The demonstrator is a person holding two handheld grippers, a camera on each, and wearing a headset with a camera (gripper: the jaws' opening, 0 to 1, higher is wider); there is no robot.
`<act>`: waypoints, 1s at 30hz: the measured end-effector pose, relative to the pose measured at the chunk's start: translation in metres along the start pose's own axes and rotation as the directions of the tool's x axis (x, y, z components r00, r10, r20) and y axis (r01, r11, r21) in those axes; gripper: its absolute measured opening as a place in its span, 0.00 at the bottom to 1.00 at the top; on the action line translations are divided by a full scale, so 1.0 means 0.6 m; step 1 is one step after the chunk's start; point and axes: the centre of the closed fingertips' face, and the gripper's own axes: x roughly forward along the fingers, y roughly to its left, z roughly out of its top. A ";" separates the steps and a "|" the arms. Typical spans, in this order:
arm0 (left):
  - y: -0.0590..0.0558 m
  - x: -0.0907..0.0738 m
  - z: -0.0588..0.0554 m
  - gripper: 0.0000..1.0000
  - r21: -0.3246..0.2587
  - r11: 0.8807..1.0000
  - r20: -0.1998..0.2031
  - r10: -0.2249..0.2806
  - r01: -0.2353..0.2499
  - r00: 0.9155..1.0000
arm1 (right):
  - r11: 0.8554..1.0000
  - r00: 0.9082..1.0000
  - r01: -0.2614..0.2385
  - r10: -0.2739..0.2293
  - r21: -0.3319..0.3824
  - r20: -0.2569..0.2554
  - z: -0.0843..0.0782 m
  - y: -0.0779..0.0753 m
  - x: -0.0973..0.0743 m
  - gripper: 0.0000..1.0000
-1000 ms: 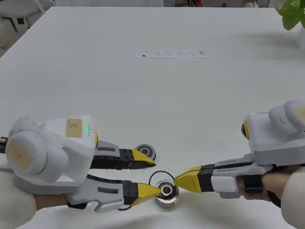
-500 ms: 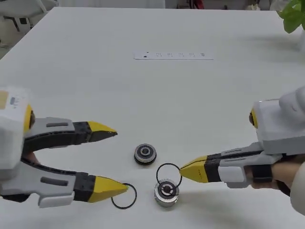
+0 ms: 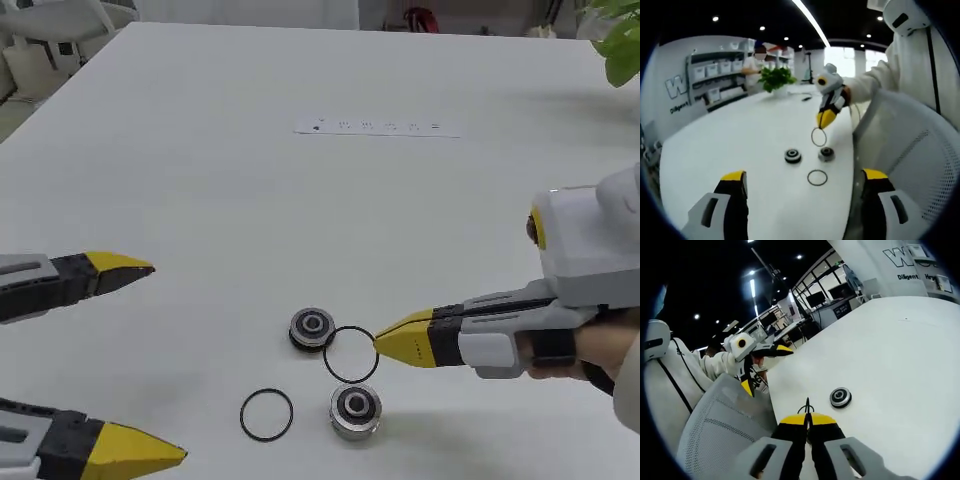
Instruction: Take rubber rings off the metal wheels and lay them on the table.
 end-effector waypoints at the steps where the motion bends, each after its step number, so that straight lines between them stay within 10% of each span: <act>1: 0.002 -0.005 -0.007 0.97 -0.015 1.000 -0.003 0.011 -0.011 1.000 | 1.000 1.000 -0.007 0.007 -0.001 -0.001 0.002 0.003 0.003 0.00; 12: 0.014 -0.034 -0.047 0.99 -0.076 0.993 -0.030 0.085 -0.088 0.996 | 0.996 0.995 -0.084 0.083 -0.013 -0.047 0.008 0.043 0.045 0.00; 30: -0.006 -0.007 -0.055 0.97 -0.066 0.998 -0.053 0.015 -0.019 0.998 | 0.992 0.975 -0.128 0.126 -0.002 -0.185 -0.055 0.068 0.091 0.00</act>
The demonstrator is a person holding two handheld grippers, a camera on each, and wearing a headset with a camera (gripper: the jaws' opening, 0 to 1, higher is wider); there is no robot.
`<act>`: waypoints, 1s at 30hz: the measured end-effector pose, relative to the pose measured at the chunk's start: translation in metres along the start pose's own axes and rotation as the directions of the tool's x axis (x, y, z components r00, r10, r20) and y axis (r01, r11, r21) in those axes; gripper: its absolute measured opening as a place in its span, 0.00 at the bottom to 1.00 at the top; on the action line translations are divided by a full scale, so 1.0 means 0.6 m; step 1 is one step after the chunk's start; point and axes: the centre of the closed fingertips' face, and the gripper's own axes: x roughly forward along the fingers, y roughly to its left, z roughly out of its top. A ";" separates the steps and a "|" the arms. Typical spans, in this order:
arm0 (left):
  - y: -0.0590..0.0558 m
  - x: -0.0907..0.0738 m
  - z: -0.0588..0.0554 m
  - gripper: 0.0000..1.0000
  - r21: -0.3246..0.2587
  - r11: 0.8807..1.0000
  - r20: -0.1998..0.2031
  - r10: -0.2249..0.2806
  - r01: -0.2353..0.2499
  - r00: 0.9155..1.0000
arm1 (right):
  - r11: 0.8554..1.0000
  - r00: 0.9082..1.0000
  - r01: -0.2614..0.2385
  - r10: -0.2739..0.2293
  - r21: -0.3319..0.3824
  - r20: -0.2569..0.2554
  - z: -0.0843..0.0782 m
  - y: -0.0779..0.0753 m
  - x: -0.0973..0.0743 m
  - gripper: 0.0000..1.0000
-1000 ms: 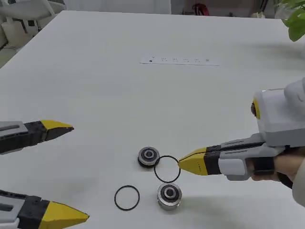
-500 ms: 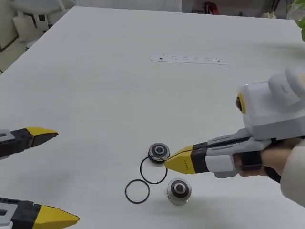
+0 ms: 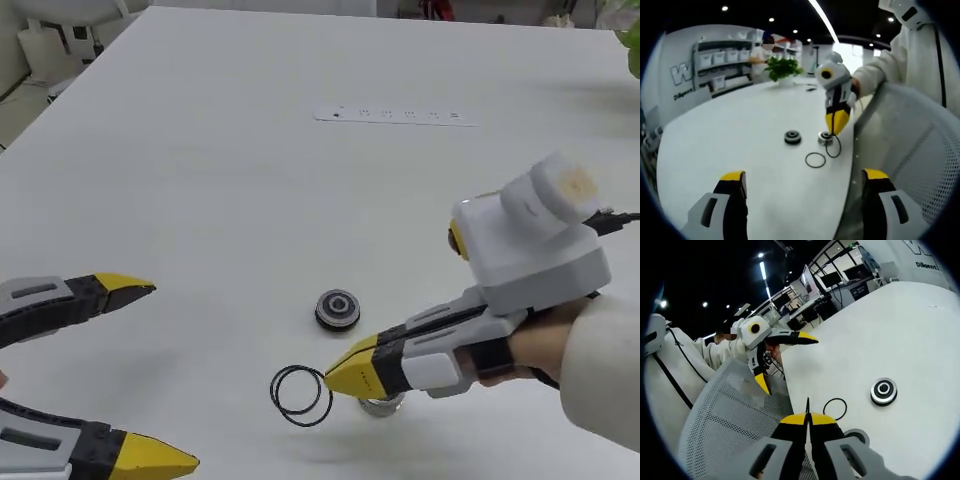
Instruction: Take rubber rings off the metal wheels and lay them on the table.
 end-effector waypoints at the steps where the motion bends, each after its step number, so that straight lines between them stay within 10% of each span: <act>1: 0.000 0.001 0.000 0.97 0.000 1.000 -0.002 -0.001 0.001 1.000 | 1.000 1.000 0.002 -0.002 0.004 -0.004 -0.003 -0.002 0.002 0.00; 30: -0.006 0.043 0.001 0.94 0.001 0.999 -0.014 -0.035 0.035 0.999 | 0.990 0.991 0.119 -0.123 -0.076 -0.059 -0.028 -0.056 0.013 0.03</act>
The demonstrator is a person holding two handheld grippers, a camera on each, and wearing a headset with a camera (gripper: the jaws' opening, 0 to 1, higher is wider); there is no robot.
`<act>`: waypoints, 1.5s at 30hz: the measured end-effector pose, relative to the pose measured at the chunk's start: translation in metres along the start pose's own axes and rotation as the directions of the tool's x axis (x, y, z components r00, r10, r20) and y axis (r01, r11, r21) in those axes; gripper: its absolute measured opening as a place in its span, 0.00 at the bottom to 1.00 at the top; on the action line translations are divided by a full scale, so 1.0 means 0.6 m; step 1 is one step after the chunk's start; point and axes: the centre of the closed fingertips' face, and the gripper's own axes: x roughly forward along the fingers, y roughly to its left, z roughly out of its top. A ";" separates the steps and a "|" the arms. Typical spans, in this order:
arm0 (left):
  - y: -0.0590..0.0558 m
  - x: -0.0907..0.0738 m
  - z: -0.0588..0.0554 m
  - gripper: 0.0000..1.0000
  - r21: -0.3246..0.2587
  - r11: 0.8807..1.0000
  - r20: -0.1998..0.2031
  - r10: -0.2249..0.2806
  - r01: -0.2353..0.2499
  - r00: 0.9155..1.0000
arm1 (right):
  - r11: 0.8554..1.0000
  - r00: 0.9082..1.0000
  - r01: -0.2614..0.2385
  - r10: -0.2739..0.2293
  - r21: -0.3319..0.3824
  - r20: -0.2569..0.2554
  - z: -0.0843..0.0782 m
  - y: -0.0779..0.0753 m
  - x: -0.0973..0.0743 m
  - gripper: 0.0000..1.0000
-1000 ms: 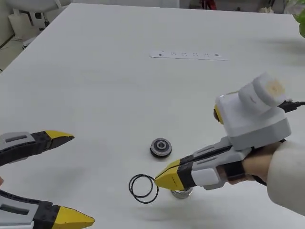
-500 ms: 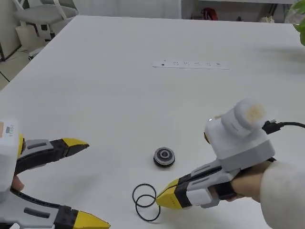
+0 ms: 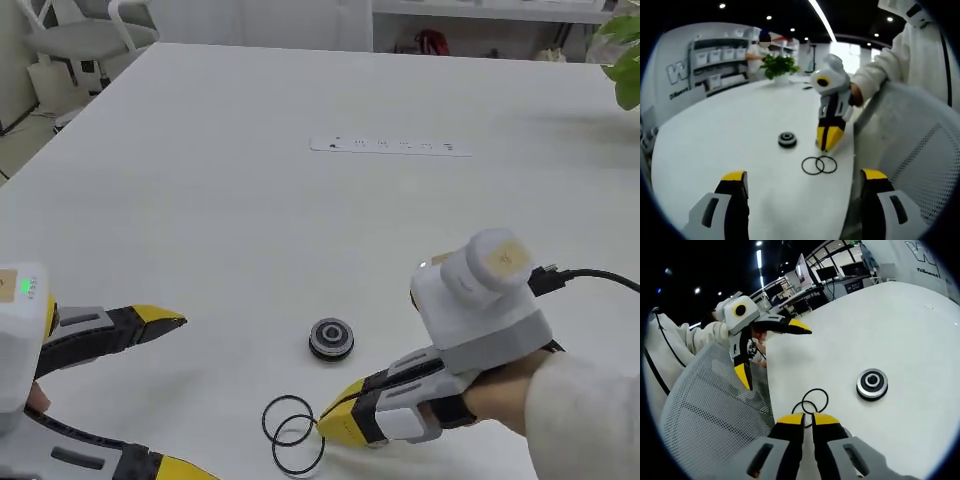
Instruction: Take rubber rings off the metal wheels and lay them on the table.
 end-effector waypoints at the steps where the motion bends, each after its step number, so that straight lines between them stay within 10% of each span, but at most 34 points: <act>1: 0.000 0.001 0.000 0.94 0.003 1.000 -0.002 0.000 0.000 1.000 | 1.000 1.000 0.007 -0.007 -0.006 0.008 0.004 -0.002 -0.003 0.04; 18: 0.033 0.008 0.041 0.90 0.040 0.999 -0.006 0.005 -0.005 1.000 | 0.993 0.984 0.113 -0.110 -0.014 0.137 0.048 -0.055 -0.074 0.08; 37: 0.056 0.096 0.114 0.70 0.129 0.991 0.041 -0.041 0.036 0.998 | 0.983 0.956 0.180 -0.181 0.028 0.231 0.048 -0.108 -0.100 0.20; 45: 0.045 0.143 0.109 0.58 0.161 0.984 0.011 -0.077 0.074 0.997 | 0.983 0.953 0.183 -0.181 0.013 0.242 0.050 -0.118 -0.092 0.24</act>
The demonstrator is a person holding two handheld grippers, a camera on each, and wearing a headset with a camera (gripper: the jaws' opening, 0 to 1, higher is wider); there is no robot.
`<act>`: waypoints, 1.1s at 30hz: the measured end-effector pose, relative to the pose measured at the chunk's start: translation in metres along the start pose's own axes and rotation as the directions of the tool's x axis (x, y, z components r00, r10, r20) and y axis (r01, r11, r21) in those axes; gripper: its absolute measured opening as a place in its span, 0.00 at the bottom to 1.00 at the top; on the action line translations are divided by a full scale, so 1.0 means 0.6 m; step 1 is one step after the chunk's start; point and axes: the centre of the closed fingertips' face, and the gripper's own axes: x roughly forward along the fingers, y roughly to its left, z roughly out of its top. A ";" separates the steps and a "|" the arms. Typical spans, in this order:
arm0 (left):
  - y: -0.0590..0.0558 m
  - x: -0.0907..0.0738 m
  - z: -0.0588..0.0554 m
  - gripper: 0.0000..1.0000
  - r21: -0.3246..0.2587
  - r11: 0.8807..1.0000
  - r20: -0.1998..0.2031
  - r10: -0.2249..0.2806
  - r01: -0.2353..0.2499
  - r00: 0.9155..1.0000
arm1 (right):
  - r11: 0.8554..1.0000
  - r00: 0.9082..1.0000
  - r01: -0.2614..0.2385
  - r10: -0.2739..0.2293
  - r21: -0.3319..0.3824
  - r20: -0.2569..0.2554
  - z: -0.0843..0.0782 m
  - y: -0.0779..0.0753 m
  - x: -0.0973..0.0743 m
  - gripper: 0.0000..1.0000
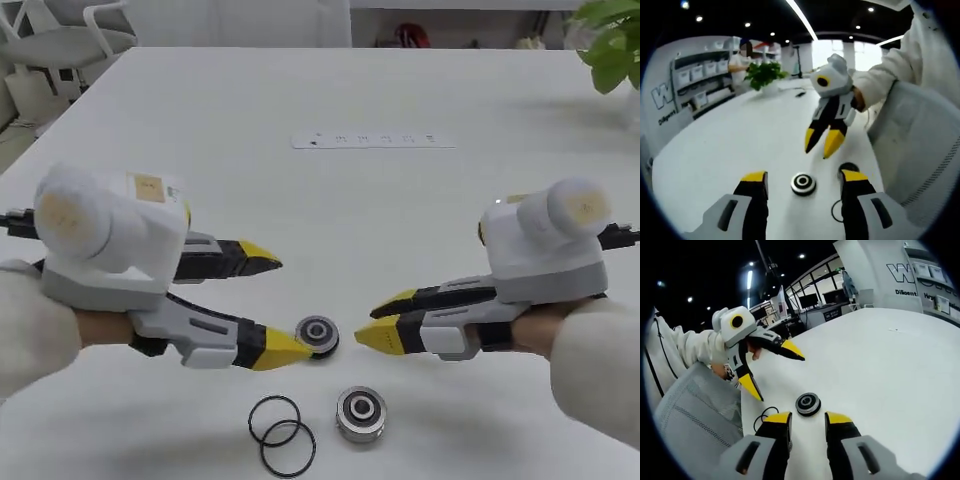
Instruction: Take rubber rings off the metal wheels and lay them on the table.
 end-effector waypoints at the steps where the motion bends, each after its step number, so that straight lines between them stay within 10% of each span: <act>1: -0.003 0.008 -0.002 0.57 -0.001 1.000 -0.006 -0.008 0.008 1.000 | 1.000 1.000 -0.002 0.002 -0.002 -0.001 -0.001 0.000 0.002 0.25; 12: -0.038 0.064 -0.033 0.43 -0.014 0.998 -0.040 -0.067 0.066 0.997 | 0.998 1.000 -0.016 0.016 -0.064 0.000 -0.008 -0.008 0.012 0.30; 21: -0.023 0.069 -0.039 0.29 -0.078 0.997 -0.012 -0.021 0.020 1.000 | 0.994 1.000 -0.031 0.031 -0.102 -0.002 -0.014 -0.001 0.020 0.29; 33: -0.034 0.079 -0.037 0.09 0.010 1.000 -0.015 -0.028 0.028 0.999 | 0.991 1.000 -0.028 0.026 -0.128 -0.016 -0.018 -0.001 0.025 0.25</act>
